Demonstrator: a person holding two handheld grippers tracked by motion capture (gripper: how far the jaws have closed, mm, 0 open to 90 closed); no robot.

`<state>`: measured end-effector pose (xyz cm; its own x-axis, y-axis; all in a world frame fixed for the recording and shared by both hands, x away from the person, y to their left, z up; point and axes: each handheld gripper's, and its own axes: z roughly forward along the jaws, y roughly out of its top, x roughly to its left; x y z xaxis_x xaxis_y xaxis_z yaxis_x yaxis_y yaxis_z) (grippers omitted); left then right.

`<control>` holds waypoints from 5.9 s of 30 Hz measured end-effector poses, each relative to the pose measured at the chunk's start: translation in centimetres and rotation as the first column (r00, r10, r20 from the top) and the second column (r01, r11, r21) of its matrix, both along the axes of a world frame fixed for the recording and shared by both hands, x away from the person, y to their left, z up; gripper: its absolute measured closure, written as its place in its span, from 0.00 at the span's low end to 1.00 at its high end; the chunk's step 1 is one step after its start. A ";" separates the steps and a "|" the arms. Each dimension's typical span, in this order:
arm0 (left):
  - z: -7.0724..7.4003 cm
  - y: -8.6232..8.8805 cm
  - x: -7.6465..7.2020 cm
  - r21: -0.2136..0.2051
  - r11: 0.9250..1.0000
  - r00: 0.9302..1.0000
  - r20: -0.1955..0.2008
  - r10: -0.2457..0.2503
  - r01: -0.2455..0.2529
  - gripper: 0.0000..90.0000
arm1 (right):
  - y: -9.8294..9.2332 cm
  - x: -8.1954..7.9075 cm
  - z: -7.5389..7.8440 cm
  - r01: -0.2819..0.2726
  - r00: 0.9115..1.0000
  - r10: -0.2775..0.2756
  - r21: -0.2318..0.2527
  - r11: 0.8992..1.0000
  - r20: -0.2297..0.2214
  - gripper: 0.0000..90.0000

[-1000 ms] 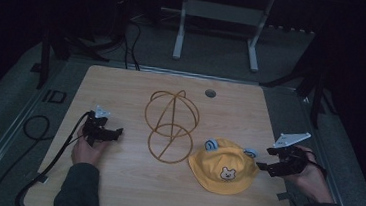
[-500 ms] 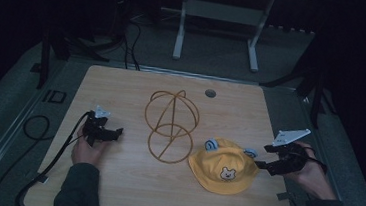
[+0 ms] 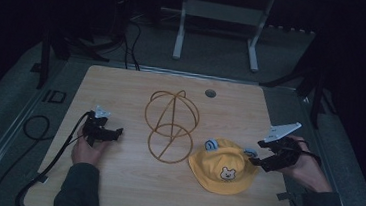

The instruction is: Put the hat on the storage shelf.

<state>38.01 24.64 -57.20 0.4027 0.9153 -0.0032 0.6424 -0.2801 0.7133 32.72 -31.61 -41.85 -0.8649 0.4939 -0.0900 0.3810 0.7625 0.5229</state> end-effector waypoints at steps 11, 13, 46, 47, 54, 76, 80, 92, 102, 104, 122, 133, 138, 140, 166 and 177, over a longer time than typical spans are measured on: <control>0.0 0.0 0.0 0.000 1.000 1.000 0.000 0.000 0.000 0.16 | 1.9 0.6 0.5 -0.059 0.998 0.059 -0.048 0.997 -0.017 0.34; 0.0 0.0 0.0 0.000 1.000 1.000 0.000 0.000 0.000 0.16 | 2.2 0.7 0.5 -0.069 0.997 0.068 -0.055 0.996 -0.020 0.35; 0.0 0.0 0.0 -0.001 1.000 1.000 0.001 -0.002 0.002 0.16 | 8.4 2.7 0.0 -0.229 0.969 0.199 -0.231 0.946 -0.147 0.57; 0.0 0.0 0.0 -0.001 1.000 1.000 0.001 -0.001 0.001 0.16 | 8.6 2.8 -0.1 -0.231 0.968 0.197 -0.239 0.943 -0.158 0.58; 0.0 0.0 0.0 -0.001 1.000 1.000 0.001 -0.001 0.001 0.16 | 9.3 3.4 -0.6 -0.253 0.958 0.199 -0.278 0.927 -0.206 0.62; 0.0 0.0 0.0 -0.001 1.000 1.000 0.001 -0.002 0.002 0.16 | 10.2 3.8 -0.4 -0.312 0.937 0.235 -0.318 0.896 -0.258 0.82; 0.0 0.0 0.0 -0.001 1.000 1.000 0.001 -0.002 0.002 0.16 | 10.1 3.8 -0.1 -0.313 0.937 0.235 -0.315 0.896 -0.259 0.83; 0.0 0.0 0.0 -0.002 1.000 1.000 0.000 -0.001 0.001 0.16 | 9.7 4.0 1.6 -0.309 0.939 0.238 -0.305 0.901 -0.248 0.83; 0.0 0.0 0.0 -0.001 1.000 1.000 0.000 -0.002 0.002 0.16 | 9.0 4.5 2.7 -0.300 0.941 0.232 -0.298 0.906 -0.245 0.83; 0.0 0.0 0.0 -0.001 1.000 1.000 -0.001 -0.002 0.002 0.16 | 8.9 4.5 2.8 -0.297 0.942 0.229 -0.295 0.908 -0.244 0.83; 0.0 0.0 0.0 -0.001 1.000 1.000 -0.002 -0.002 0.002 0.16 | 7.6 5.4 5.1 -0.265 0.952 0.205 -0.277 0.924 -0.228 0.84; 0.0 0.0 0.0 -0.001 1.000 1.000 -0.002 -0.002 0.002 0.16 | 6.8 5.9 6.0 -0.240 0.958 0.183 -0.263 0.934 -0.222 0.84; 0.0 0.0 0.0 -0.001 1.000 1.000 -0.002 -0.002 0.002 0.16 | 6.5 6.1 6.2 -0.233 0.959 0.179 -0.260 0.937 -0.218 0.84; 0.0 0.0 0.0 0.002 1.000 1.000 -0.003 -0.004 0.004 0.16 | 6.5 6.2 6.4 -0.232 0.960 0.177 -0.261 0.937 -0.217 0.84; 0.0 0.0 0.0 0.001 1.000 1.000 -0.003 -0.004 0.004 0.16 | 7.0 6.6 8.9 -0.231 0.966 0.189 -0.259 0.938 -0.178 0.84; 0.0 0.0 0.0 0.001 1.000 1.000 -0.003 -0.004 0.004 0.16 | 7.1 6.9 10.3 -0.225 0.968 0.186 -0.256 0.940 -0.165 0.85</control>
<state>38.01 24.65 -57.18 0.4064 0.9137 -0.0036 0.6437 -0.2835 0.7109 39.63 -24.56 -31.57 -0.9583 0.2773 -0.0693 0.2539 0.9371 0.2395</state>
